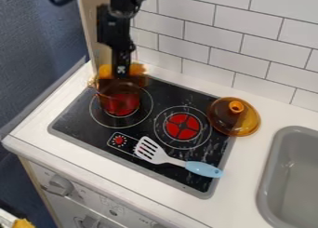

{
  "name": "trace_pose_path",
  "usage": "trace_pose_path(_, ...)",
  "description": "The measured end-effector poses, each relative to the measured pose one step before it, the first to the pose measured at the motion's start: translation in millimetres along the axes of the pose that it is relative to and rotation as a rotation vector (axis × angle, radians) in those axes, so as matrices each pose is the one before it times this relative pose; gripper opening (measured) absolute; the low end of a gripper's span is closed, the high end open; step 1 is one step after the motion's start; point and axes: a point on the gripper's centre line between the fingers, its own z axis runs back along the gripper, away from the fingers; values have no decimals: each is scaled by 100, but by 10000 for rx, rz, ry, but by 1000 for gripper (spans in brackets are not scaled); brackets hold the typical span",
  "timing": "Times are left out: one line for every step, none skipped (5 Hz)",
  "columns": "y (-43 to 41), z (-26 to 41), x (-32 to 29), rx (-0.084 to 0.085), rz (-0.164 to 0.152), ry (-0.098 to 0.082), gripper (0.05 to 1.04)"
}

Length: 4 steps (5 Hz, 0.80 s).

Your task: Take the yellow object out of the pot and put it on the left burner

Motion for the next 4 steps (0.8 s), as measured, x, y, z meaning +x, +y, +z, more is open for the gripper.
trace_pose_path(182,2498,-1347,-682,-908,303,394)
trace_pose_path(528,1671,-2868,-408,-1636,280,394)
trace_pose_path(181,596,-3083,-301,-1828,479,394)
trace_pose_path(357,-916,-2306,16,-1973,619,394)
